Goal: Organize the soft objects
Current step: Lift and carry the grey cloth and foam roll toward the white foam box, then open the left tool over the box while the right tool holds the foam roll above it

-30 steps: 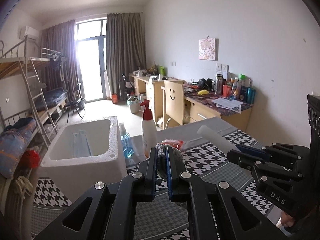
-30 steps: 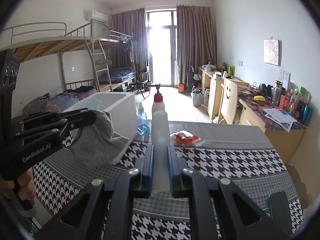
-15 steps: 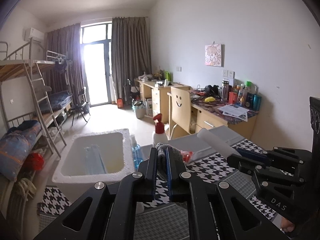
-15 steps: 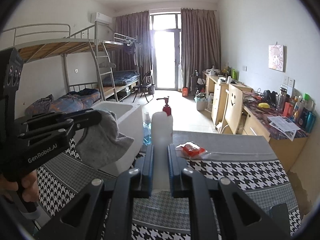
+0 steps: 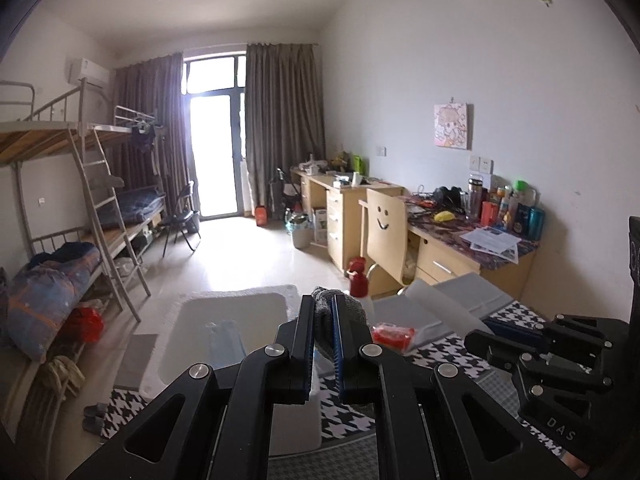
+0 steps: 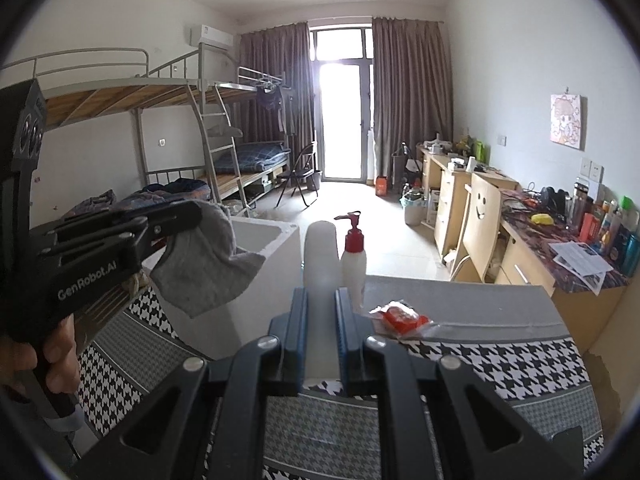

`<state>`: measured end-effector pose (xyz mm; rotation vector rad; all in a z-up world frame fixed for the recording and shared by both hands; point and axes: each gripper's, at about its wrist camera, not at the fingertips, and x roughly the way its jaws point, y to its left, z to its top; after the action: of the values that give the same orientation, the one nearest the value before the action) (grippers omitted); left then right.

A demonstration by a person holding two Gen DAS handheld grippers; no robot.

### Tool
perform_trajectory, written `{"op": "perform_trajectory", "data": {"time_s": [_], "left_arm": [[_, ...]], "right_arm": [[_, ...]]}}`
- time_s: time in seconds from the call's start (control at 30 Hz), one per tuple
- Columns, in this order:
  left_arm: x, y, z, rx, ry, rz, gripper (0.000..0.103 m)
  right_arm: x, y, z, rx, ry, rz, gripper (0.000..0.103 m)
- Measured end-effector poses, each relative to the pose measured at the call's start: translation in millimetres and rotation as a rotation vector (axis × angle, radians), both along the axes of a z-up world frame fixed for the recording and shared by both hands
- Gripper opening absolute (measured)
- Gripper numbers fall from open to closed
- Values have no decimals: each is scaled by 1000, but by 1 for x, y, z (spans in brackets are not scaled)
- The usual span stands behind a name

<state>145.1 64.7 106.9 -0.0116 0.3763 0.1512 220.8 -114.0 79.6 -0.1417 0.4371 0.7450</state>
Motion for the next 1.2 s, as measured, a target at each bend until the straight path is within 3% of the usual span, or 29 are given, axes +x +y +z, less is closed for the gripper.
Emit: {"op": "perform_trajectory", "data": {"time_s": [0.63, 1.2], "left_arm": [[13, 39, 4, 6, 0, 131, 9], [36, 69, -13, -33, 77, 187, 9]], "right_arm": [[5, 38, 19, -19, -30, 106, 16], [19, 67, 14, -52, -14, 142, 16]]}}
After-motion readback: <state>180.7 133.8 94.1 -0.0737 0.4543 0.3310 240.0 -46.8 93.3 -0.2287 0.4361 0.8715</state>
